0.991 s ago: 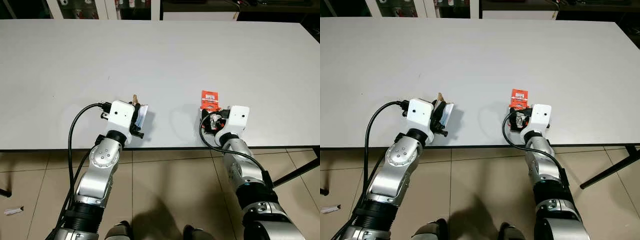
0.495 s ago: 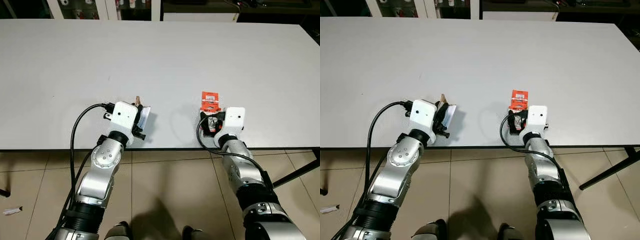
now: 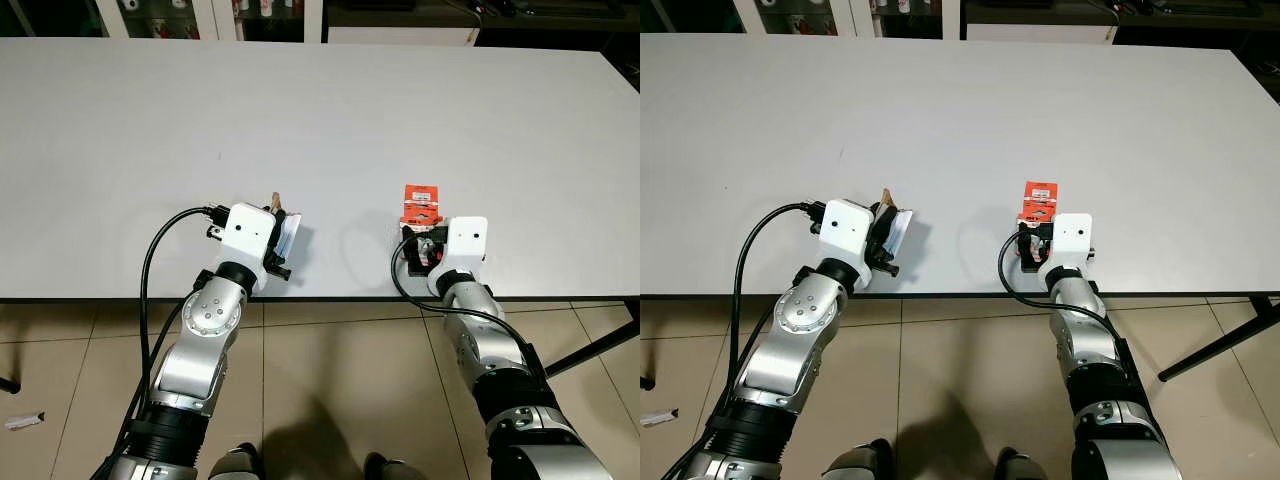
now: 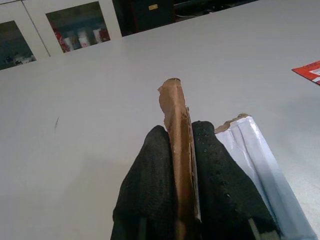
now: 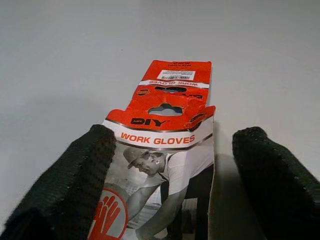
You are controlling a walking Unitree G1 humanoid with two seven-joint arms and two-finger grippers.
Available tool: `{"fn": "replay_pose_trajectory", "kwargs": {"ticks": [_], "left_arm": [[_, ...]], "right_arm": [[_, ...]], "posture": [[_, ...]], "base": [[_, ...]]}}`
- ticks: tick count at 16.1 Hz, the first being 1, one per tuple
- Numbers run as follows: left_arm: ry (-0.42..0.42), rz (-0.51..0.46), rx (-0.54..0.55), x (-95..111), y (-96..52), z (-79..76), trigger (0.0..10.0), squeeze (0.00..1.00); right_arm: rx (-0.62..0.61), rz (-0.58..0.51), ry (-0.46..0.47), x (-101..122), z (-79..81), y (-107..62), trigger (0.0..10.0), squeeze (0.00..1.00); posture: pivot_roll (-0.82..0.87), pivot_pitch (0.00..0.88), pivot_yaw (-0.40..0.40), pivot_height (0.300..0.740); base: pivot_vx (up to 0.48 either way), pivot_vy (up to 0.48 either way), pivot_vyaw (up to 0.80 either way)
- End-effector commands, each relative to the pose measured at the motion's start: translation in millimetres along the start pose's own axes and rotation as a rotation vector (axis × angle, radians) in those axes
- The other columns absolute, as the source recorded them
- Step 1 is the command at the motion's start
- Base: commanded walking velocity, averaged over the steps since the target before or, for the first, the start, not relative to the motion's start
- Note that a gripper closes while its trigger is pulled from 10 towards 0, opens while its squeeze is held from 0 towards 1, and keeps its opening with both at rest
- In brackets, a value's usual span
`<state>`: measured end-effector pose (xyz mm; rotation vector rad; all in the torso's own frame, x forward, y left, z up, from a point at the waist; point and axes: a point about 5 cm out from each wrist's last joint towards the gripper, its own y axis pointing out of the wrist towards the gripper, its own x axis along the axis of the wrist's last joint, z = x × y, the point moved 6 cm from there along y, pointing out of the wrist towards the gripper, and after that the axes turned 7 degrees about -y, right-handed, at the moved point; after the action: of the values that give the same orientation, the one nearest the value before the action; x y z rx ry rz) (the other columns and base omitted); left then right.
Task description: Picking trash to rubbish bin
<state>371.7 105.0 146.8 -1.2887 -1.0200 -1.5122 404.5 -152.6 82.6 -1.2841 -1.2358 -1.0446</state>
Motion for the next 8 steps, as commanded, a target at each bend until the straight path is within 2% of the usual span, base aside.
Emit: {"fn": "replay_pose_trajectory", "kwargs": {"ticks": [1,8], "left_arm": [[0.008,0.002,-0.014,1.2,0.1,-2.7,10.0,0.00],[0.011,-0.002,-0.020,2.2,1.5,-3.5,10.0,0.00]], "right_arm": [[0.021,0.186,0.012,-55.4,7.0,-17.5,0.0,0.00],[0.020,0.180,0.012,-53.6,7.0,-16.2,0.0,0.00]], "posture": [[0.03,0.175,-0.006,0.740],[0.03,0.167,-0.006,0.740]], "base": [[0.000,0.000,0.00],[0.000,0.000,0.00]]}}
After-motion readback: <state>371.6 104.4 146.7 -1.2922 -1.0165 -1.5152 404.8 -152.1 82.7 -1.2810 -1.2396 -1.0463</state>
